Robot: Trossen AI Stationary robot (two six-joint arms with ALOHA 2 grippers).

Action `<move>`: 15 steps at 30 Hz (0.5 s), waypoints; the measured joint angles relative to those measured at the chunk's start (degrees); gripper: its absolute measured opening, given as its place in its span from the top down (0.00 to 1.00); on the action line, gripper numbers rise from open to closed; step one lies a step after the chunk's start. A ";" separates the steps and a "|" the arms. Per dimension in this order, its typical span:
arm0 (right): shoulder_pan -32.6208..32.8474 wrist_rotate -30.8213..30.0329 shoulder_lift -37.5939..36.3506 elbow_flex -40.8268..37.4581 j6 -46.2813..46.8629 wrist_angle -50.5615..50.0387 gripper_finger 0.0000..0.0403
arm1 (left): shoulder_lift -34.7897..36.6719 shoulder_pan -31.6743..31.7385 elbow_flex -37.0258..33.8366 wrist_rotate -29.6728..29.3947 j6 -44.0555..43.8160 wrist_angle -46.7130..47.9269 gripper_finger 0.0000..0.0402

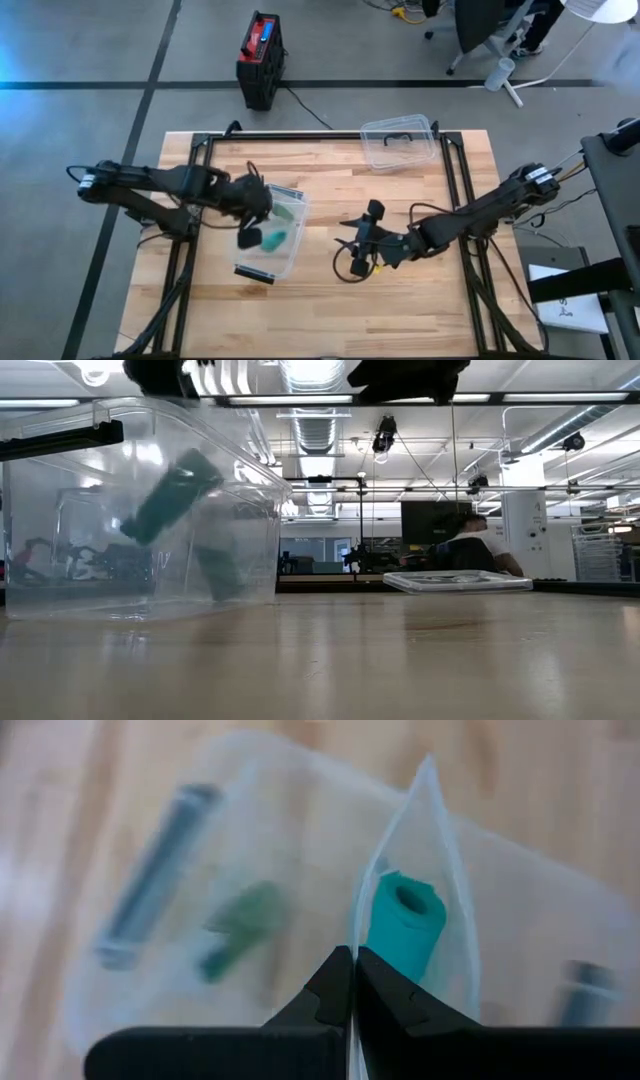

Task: Roll bandage
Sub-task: Put the transparent zip bag into the transparent bin, then close the transparent bin

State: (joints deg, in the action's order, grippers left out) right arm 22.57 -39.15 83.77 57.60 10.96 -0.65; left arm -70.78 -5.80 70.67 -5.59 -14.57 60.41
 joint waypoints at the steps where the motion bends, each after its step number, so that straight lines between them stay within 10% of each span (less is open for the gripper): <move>1: 0.00 0.08 -0.37 -0.02 -0.02 -0.15 0.51 | 0.00 1.60 -0.57 -0.49 1.11 -0.49 1.00; 15: 0.27 0.11 -6.55 -1.88 -0.31 -6.85 0.51 | -1.77 16.33 -1.04 -4.04 10.04 -6.12 0.70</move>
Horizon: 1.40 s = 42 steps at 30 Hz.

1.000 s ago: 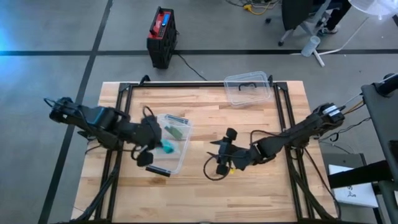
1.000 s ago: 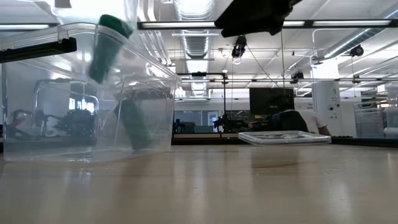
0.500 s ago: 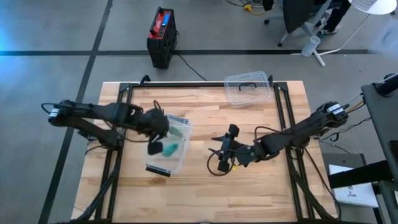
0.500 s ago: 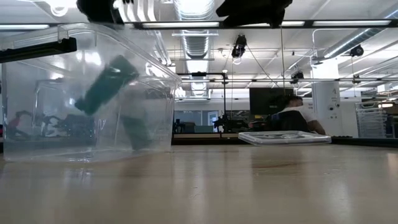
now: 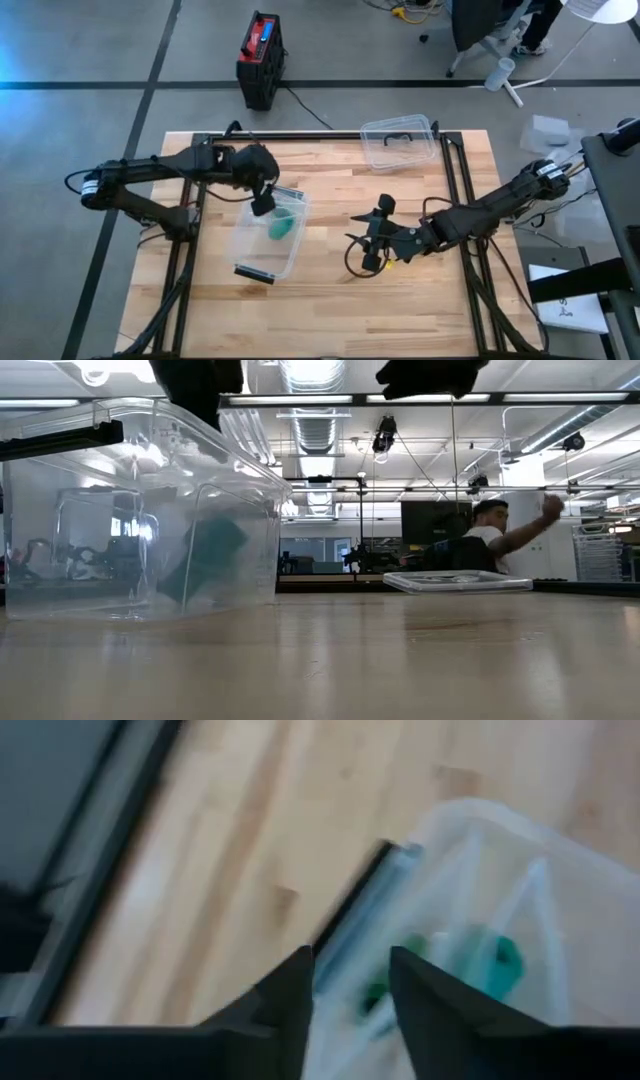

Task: Roll bandage
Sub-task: Close the transparent bin

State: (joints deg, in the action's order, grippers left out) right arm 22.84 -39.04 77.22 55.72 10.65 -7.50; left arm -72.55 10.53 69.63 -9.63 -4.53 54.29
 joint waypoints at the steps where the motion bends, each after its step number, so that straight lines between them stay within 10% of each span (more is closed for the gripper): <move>1: 0.14 -0.01 -0.38 -0.70 0.38 -0.04 0.51 | 0.00 0.21 0.42 -1.45 0.03 0.27 0.66; 19: 1.94 -2.80 -3.70 -6.98 3.83 2.15 0.51 | 4.96 -3.43 15.14 -2.89 0.39 -8.95 0.24; 31: 4.80 -4.47 -3.83 -11.33 -7.76 13.23 0.51 | 17.08 -13.21 -6.61 -1.52 4.12 -38.91 0.29; 42: 1.67 1.60 -17.42 -26.89 -17.00 26.20 0.63 | 29.58 -19.60 -24.61 -0.38 -16.09 -37.31 0.39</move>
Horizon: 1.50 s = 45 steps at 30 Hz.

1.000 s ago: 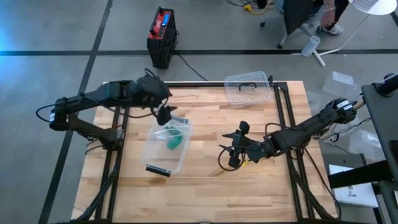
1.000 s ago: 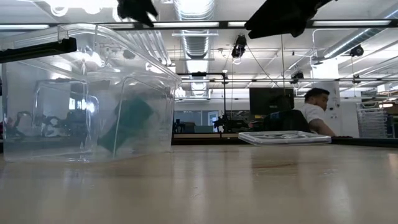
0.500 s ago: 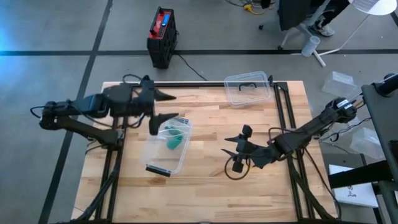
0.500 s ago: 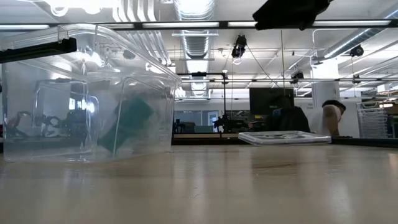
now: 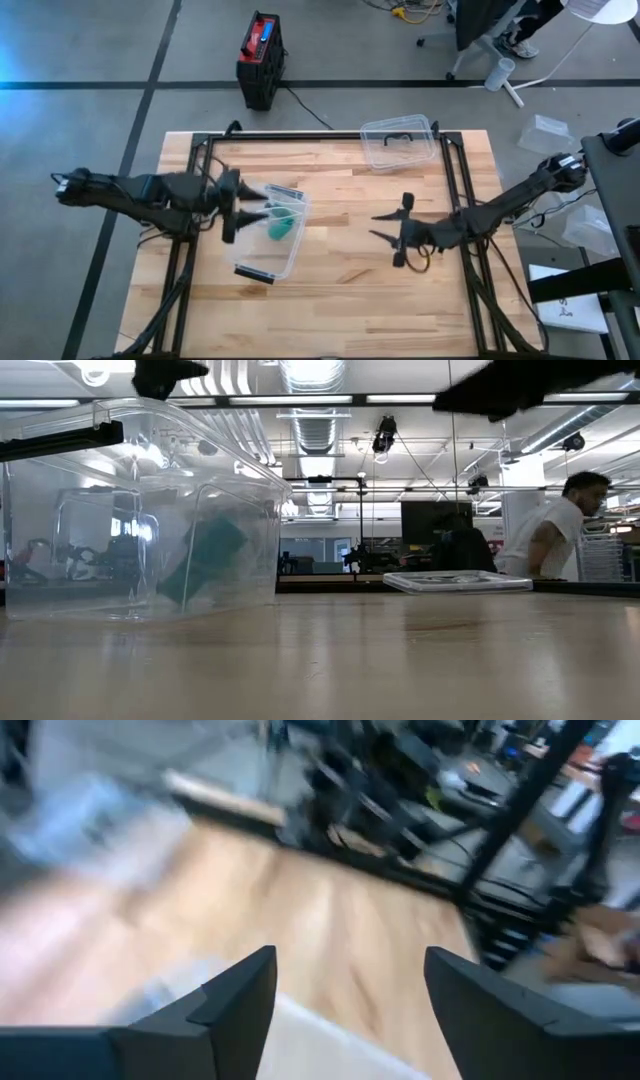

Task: Roll bandage
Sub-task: Close the transparent bin

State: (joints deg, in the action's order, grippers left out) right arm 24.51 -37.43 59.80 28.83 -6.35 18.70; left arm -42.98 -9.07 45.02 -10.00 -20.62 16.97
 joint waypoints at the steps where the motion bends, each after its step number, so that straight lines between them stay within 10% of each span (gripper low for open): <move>1: -1.04 0.36 -0.92 -1.53 0.70 0.02 0.65 | 0.20 -1.17 -1.17 -0.48 -2.79 0.04 0.40; 11: -11.70 16.47 -1.76 -5.26 -1.60 8.21 0.74 | -5.48 -6.61 -3.58 -13.78 -5.86 -0.44 0.57; 21: -13.68 16.37 -18.25 -13.28 -3.84 7.60 0.81 | -0.70 -9.93 -3.31 -14.53 2.75 -0.53 0.76; 33: -13.68 12.02 -40.45 -17.46 -0.51 -14.57 0.98 | 16.01 -5.15 -23.42 -8.54 19.23 -25.57 0.98; 45: -13.68 11.82 -52.55 -17.74 5.13 -26.30 1.00 | 29.68 -2.01 -21.78 -6.29 -0.83 0.39 1.00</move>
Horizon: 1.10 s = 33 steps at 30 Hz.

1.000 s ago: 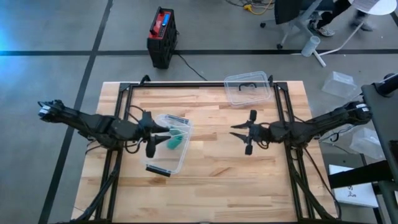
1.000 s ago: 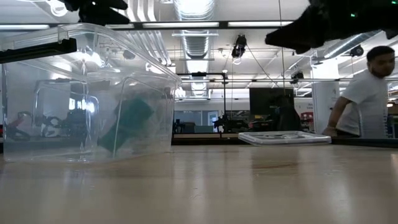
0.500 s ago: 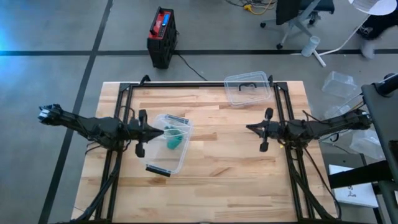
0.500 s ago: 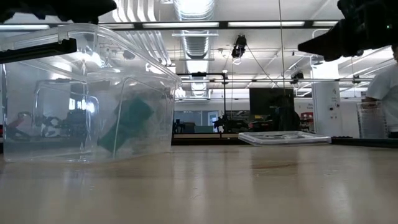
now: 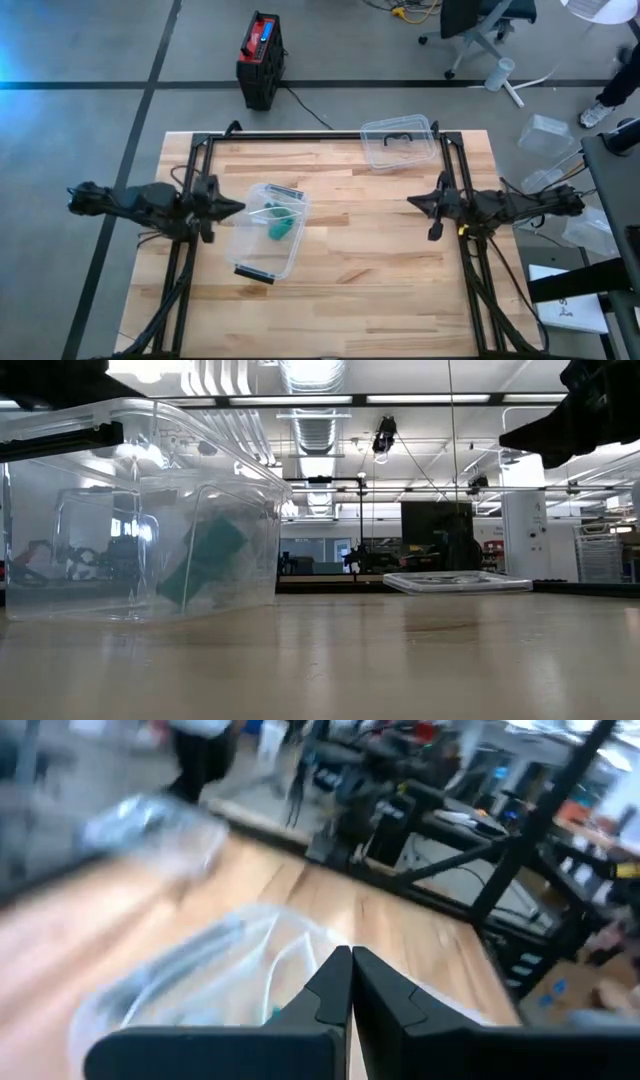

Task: Roll bandage
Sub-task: Close the transparent bin

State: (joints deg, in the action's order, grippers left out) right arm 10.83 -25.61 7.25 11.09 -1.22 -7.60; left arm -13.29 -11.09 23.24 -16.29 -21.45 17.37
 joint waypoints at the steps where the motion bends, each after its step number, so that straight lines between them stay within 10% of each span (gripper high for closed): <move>1: 0.00 -0.03 -0.73 -0.02 0.11 -0.10 1.00 | -0.01 -0.01 2.57 -0.48 -3.79 4.55 1.00; 13: 0.00 -0.59 -1.16 -0.39 10.76 -0.47 0.99 | -15.35 0.02 21.05 1.26 -39.37 53.18 1.00; 23: -2.38 -25.35 17.90 4.32 12.37 1.14 0.98 | -23.86 0.00 14.45 7.21 -37.81 50.36 1.00; 28: -11.90 -19.74 31.03 17.10 26.20 -16.38 0.90 | -23.86 -0.01 8.31 7.84 -29.21 34.70 1.00; 33: -25.44 -2.76 44.55 25.47 19.20 -20.04 0.78 | -24.52 -0.01 1.94 8.35 -27.02 19.88 1.00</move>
State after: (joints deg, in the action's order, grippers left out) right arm -14.61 -28.37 51.80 36.56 17.98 -27.64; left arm -37.82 -11.09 25.18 -7.94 -48.47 37.25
